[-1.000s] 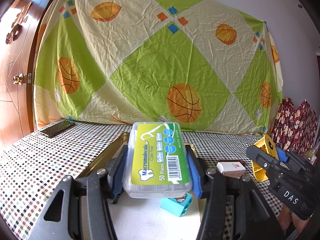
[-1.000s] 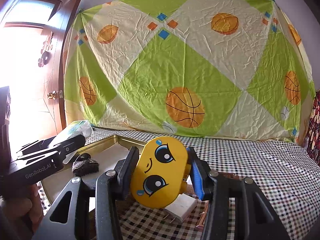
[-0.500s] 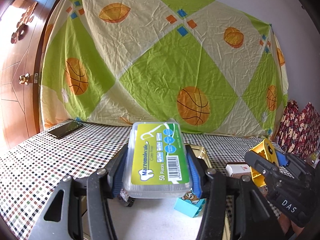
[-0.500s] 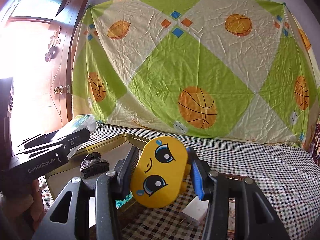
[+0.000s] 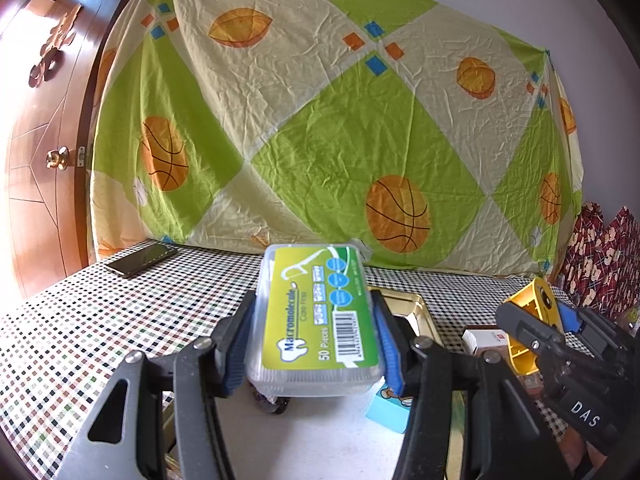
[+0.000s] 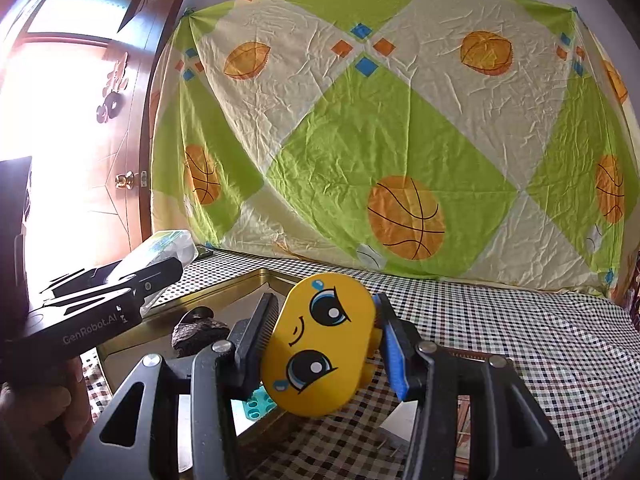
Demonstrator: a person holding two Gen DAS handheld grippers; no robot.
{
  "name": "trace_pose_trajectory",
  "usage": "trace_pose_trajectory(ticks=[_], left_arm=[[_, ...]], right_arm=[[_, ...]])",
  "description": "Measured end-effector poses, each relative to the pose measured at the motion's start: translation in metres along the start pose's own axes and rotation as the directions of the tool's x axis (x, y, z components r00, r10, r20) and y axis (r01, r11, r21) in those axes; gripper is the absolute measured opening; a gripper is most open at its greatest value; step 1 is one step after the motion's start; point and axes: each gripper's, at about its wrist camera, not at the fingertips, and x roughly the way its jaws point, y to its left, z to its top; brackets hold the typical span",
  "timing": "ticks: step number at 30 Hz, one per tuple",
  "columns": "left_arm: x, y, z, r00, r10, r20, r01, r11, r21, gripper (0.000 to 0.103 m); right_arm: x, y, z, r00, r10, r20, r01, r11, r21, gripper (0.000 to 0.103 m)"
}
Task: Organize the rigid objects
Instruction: 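Carry green box toward tray with left tool while right tool carries yellow block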
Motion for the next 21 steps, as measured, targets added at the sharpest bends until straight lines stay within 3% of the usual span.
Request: trace_pose_trajectory(ticks=[21], left_arm=[[0.001, 0.017, 0.001, 0.999, 0.036, -0.008, -0.036, 0.999, -0.010, 0.053]], right_arm=[[0.008, 0.020, 0.003, 0.999, 0.034, -0.007, -0.034, 0.999, -0.028, 0.051]])
